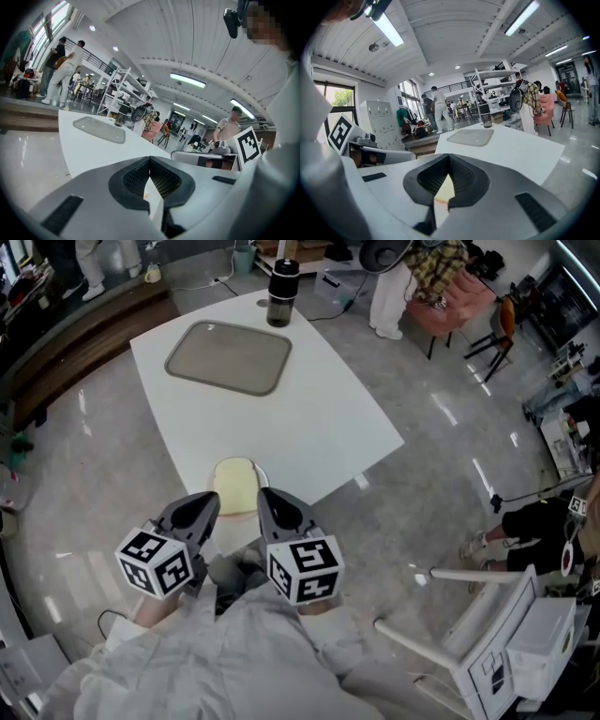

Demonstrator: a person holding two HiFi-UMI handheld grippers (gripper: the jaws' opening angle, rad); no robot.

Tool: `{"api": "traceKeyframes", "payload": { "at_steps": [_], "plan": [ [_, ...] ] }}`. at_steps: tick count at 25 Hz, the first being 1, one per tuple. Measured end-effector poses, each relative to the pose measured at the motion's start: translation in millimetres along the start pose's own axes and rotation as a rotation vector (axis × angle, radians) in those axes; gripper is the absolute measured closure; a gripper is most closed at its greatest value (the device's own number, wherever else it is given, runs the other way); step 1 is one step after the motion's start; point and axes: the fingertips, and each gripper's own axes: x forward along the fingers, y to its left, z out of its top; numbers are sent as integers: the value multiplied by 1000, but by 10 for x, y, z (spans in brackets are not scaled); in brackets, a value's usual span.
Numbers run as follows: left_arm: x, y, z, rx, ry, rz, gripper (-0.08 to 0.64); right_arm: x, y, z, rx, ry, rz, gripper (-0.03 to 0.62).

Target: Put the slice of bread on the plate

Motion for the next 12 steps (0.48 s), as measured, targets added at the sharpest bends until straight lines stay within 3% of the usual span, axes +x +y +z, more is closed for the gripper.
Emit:
{"api": "traceKeyframes", "payload": {
  "at_steps": [12],
  "plan": [
    [13,262,29,-3,74,-22,555,219,12,-28,43,27,-45,589]
  ]
}}
